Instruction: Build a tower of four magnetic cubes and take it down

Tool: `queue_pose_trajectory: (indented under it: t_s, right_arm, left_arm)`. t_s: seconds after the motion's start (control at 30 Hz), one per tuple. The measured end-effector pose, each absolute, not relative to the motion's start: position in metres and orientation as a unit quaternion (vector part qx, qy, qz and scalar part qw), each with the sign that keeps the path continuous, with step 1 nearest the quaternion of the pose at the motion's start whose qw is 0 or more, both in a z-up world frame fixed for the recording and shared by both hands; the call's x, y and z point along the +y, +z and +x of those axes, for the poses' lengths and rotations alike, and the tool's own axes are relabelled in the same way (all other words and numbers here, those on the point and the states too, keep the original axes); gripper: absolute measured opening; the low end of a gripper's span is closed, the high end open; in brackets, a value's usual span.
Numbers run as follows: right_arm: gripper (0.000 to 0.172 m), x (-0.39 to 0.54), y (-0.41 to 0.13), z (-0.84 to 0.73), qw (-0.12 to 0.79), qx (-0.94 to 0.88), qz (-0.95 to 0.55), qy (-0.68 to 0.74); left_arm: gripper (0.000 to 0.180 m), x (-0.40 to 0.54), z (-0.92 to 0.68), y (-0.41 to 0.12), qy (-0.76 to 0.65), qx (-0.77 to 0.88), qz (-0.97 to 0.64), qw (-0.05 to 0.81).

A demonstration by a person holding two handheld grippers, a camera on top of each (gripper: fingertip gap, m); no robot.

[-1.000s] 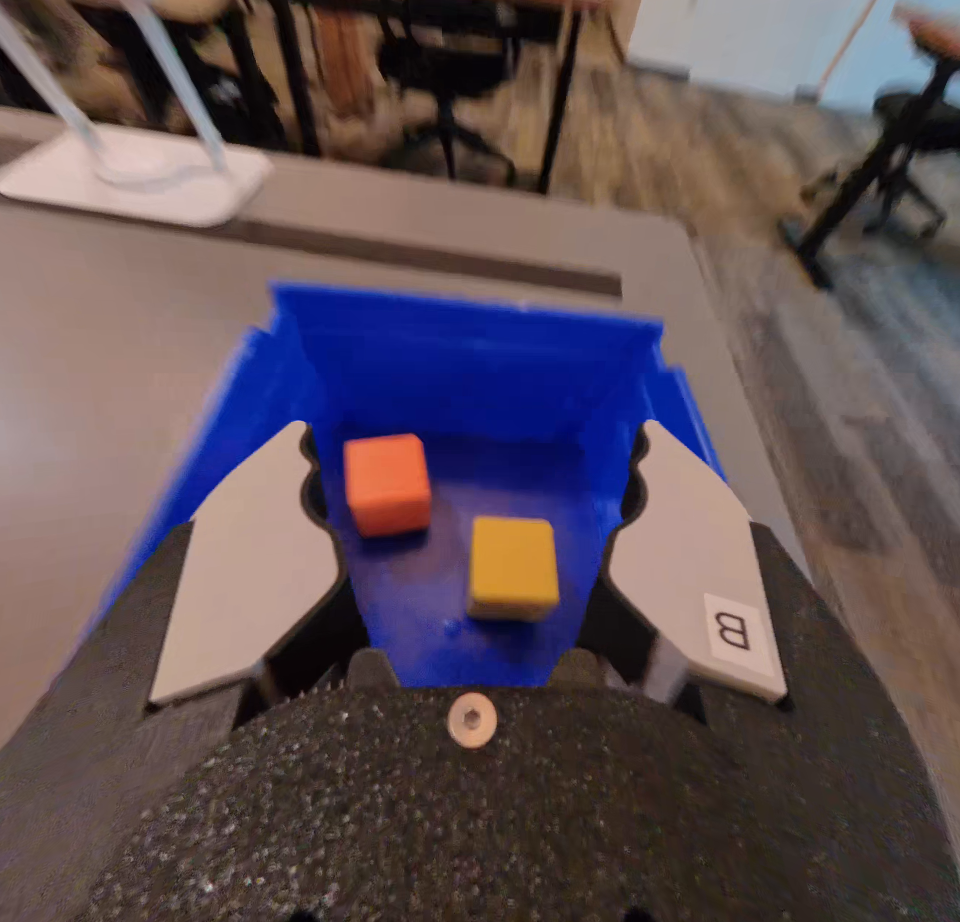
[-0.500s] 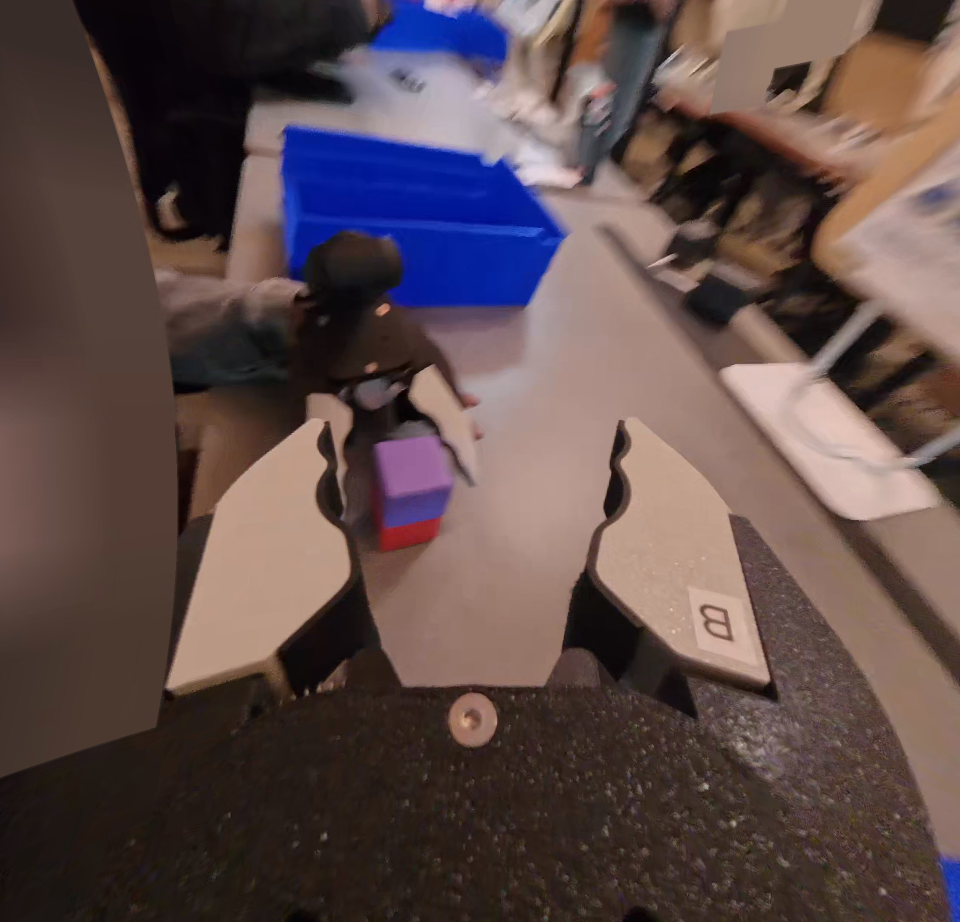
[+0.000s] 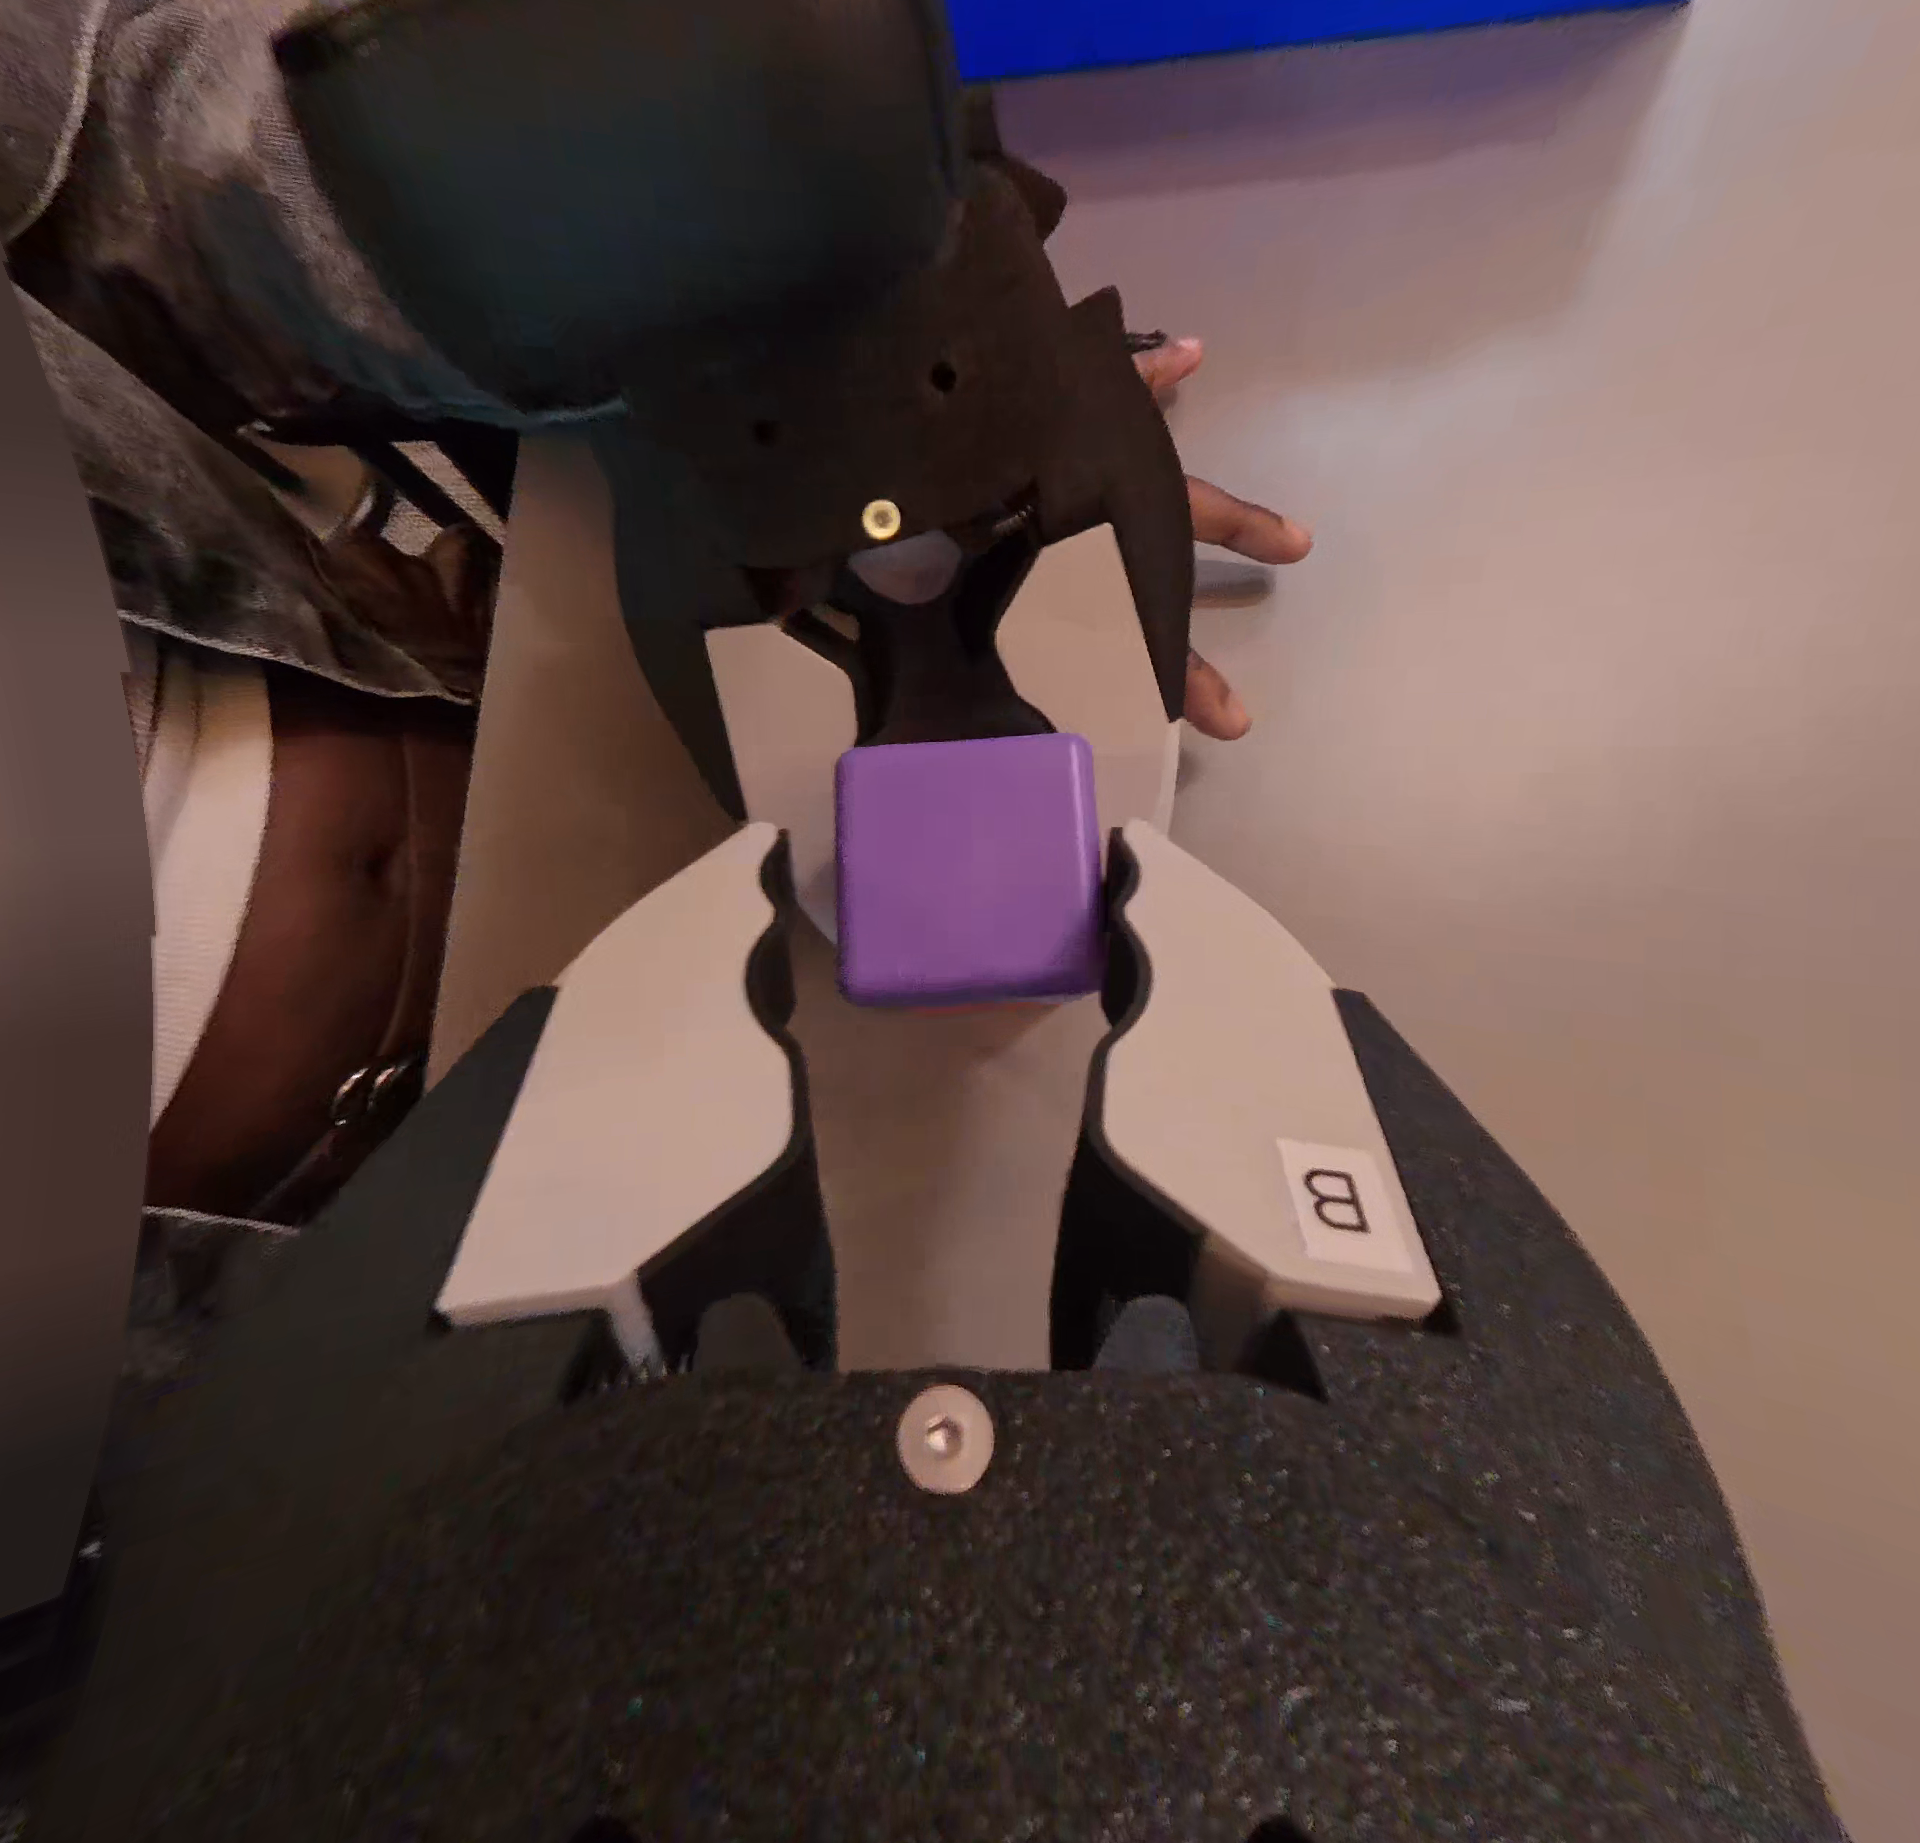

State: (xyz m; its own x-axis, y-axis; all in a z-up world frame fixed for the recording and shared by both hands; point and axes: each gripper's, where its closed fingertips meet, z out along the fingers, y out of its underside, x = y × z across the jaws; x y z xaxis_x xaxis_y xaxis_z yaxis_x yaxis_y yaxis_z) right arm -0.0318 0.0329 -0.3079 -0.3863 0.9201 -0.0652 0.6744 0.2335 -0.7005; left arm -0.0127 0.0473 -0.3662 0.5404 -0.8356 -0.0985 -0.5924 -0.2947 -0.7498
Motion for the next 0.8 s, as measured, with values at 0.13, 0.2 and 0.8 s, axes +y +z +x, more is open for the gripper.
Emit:
queue_pose_trajectory:
  t_s: [0.13,0.2,0.8]
  right_arm:
    - [0.048,0.034,-0.307,-0.032,0.207,-0.763,-0.510,0.338]
    - [0.048,0.033,-0.307,-0.032,0.215,-0.763,-0.503,0.344]
    - [0.049,0.181,-0.172,0.195,0.576,-0.417,-0.666,0.226]
  left_arm:
    - [0.055,0.047,-0.012,-0.366,-0.158,0.454,-0.788,0.385]
    - [0.054,0.046,-0.012,-0.366,-0.161,0.457,-0.786,0.383]
    - [0.055,0.046,-0.014,-0.367,-0.160,0.453,-0.789,0.383]
